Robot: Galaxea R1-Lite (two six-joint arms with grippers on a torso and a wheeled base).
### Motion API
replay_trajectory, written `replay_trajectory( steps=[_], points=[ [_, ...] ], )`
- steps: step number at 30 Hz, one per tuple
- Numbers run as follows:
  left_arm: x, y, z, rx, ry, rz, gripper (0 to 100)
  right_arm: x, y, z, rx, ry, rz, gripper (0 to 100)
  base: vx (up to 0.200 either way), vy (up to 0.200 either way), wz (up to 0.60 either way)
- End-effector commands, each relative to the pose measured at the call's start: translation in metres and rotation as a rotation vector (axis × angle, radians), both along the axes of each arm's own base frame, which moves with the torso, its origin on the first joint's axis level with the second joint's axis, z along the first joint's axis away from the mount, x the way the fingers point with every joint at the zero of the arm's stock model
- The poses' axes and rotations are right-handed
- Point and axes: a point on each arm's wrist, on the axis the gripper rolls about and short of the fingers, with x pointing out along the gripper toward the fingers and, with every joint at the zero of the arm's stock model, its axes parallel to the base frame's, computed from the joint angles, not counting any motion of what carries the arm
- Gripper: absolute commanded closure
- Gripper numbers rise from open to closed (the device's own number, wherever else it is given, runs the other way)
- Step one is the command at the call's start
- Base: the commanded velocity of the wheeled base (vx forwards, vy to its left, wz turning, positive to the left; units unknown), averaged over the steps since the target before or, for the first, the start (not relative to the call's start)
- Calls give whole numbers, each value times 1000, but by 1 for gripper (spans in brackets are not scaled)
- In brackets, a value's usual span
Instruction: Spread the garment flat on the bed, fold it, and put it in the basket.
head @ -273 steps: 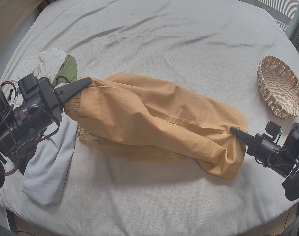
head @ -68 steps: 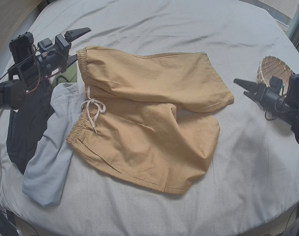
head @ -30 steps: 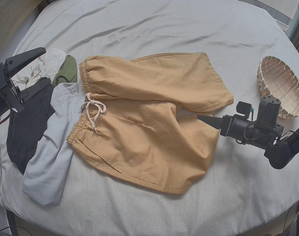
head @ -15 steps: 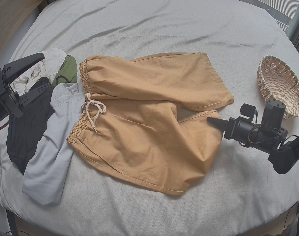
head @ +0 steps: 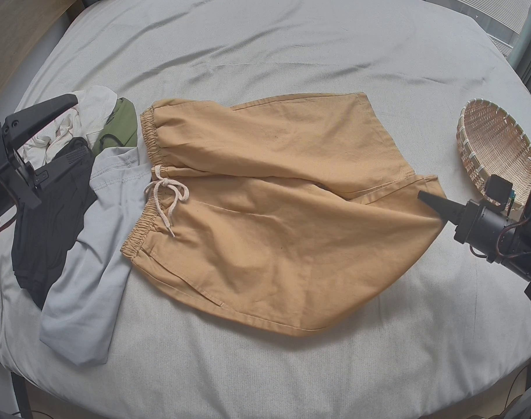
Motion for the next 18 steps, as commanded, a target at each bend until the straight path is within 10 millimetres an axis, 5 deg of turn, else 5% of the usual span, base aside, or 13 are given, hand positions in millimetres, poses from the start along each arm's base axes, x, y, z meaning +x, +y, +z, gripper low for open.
replay_trajectory(
  steps=[1, 18],
  points=[
    [1, 0, -1, -1, 6, 1, 0, 6, -2, 4, 4, -18, -15, 100, 0, 0, 0],
    [7, 0, -7, 6, 9, 7, 0, 120, 23, -13, 33, -79, -137, 100, 0, 0, 0]
  ],
)
